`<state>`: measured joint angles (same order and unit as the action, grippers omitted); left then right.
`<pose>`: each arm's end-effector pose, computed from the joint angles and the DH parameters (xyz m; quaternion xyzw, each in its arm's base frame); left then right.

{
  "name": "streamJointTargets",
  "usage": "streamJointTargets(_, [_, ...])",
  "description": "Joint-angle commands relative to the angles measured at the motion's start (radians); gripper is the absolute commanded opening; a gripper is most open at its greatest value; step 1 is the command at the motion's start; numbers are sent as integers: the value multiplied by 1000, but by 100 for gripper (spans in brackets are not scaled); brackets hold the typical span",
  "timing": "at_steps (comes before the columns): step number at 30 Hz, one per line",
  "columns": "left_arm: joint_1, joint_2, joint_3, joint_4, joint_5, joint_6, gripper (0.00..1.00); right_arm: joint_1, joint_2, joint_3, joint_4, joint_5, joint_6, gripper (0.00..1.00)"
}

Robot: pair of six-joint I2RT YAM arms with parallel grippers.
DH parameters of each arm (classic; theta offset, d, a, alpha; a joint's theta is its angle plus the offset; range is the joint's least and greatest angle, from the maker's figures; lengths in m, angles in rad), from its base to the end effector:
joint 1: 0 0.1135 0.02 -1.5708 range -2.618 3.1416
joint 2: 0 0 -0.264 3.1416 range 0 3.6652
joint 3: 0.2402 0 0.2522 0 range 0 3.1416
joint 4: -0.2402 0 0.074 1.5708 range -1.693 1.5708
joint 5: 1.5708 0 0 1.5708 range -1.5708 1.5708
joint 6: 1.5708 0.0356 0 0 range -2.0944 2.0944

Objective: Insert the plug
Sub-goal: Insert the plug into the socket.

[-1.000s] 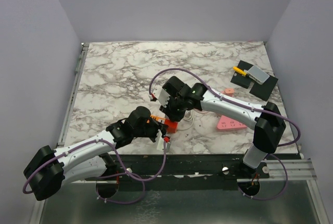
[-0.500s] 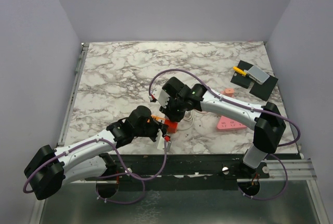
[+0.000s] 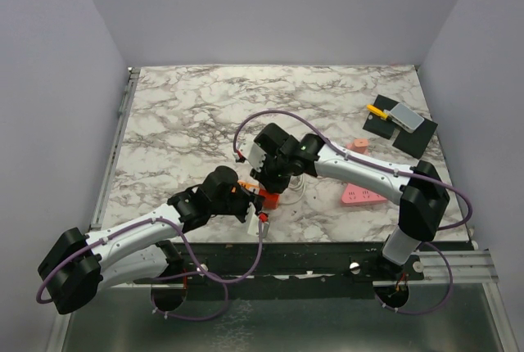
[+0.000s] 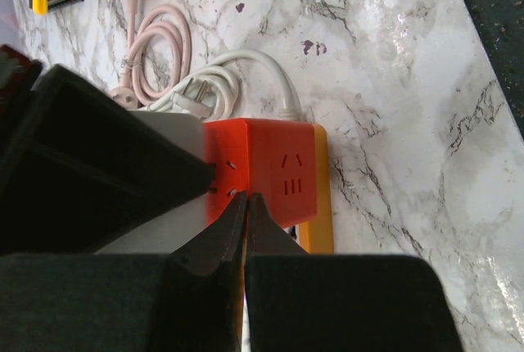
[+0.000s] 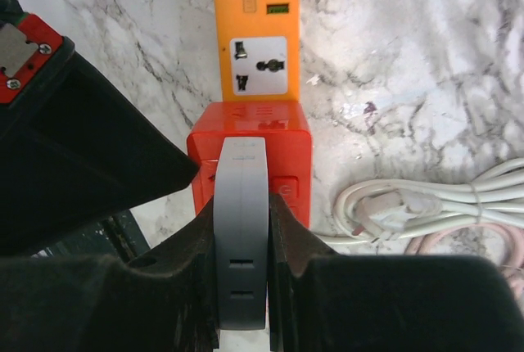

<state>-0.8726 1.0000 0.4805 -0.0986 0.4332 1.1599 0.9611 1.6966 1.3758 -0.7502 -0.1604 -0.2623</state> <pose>0.1213 -0.1677 0.2045 0.7897 0.3732 -0.1249 0.4706 0.1997 0.2958 0.2593 -0.5708 0.7793 0.1573 0.2050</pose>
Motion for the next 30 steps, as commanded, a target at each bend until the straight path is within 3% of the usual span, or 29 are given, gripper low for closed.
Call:
streamJointTargets(1, [-5, 17, 12, -12, -23, -7, 0, 43, 75, -71, -39, -11, 27, 1])
streamJointTargets(12, [-6, 5, 7, -13, -23, -11, 0, 45, 54, -88, -24, 30, 32, 2])
streamJointTargets(16, [-7, 2, 6, -13, -25, -14, 0, 45, 39, -41, -12, 50, 37, 47])
streamJointTargets(20, [-6, -12, -5, -15, -32, -7, 0, 44, 0, -5, 22, 51, 43, 62])
streamJointTargets(26, [-7, -37, -17, -23, -35, 2, 0, 42, -65, 20, 29, 69, 50, 65])
streamJointTargets(30, [-6, -39, -16, -27, -31, 4, 0, 42, -107, 22, 26, 77, 54, 60])
